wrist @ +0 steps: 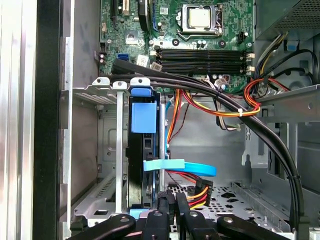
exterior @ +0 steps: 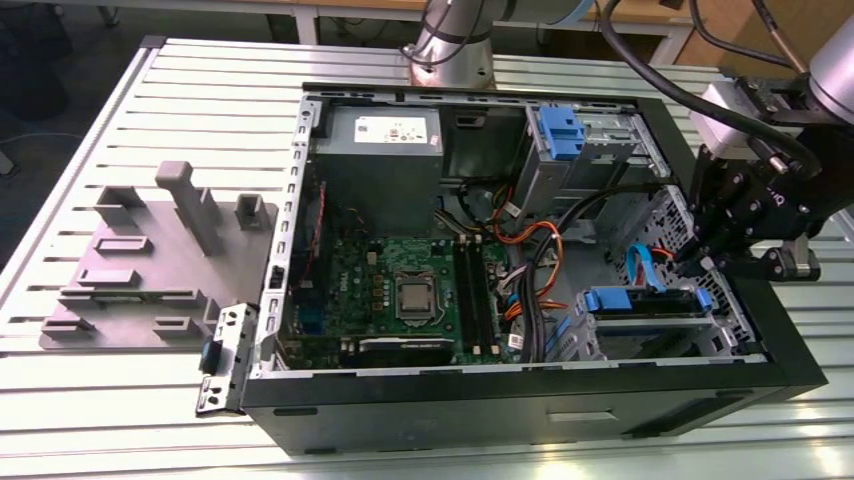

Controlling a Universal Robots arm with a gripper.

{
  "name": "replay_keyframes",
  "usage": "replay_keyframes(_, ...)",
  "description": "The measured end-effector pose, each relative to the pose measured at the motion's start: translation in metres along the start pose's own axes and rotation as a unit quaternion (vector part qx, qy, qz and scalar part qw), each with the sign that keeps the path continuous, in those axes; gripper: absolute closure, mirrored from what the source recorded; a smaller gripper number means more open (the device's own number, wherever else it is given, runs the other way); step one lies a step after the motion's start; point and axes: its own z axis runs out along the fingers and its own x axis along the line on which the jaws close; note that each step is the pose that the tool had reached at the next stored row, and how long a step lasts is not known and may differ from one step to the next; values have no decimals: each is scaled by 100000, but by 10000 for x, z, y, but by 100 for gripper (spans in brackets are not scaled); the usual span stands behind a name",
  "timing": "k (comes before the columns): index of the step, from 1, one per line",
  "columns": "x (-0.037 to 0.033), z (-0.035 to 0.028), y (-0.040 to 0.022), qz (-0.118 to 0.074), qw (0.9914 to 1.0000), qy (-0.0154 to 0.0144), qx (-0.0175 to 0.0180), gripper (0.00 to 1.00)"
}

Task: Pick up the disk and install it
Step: 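Insert the second disk wire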

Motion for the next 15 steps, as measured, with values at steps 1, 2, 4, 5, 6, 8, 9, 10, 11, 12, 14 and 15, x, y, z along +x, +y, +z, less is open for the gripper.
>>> replay_keyframes(1, 0, 1, 9, -5, 100000, 7, 4, 82)
replay_keyframes(2, 0, 2, 18, -7, 100000, 2, 11, 82)
replay_keyframes(4, 1, 5, 35, -4, 100000, -3, 17, 82)
replay_keyframes(5, 4, 4, 38, -8, 100000, 10, 19, 82)
replay_keyframes(6, 9, 4, 41, -8, 100000, 7, 18, 82)
replay_keyframes(8, 22, 5, 46, -11, 100000, 6, 19, 82)
replay_keyframes(9, 32, 4, 47, -12, 100000, 11, 20, 82)
replay_keyframes(10, 46, 5, 49, -10, 100000, 6, 20, 82)
replay_keyframes(11, 63, 4, 51, -6, 100000, 9, 22, 82)
replay_keyframes(12, 78, 5, 53, -5, 100000, 6, 20, 82)
replay_keyframes(14, 103, 5, 56, -7, 100000, 4, 20, 82)
replay_keyframes(15, 111, 5, 58, -9, 100000, 2, 21, 82)
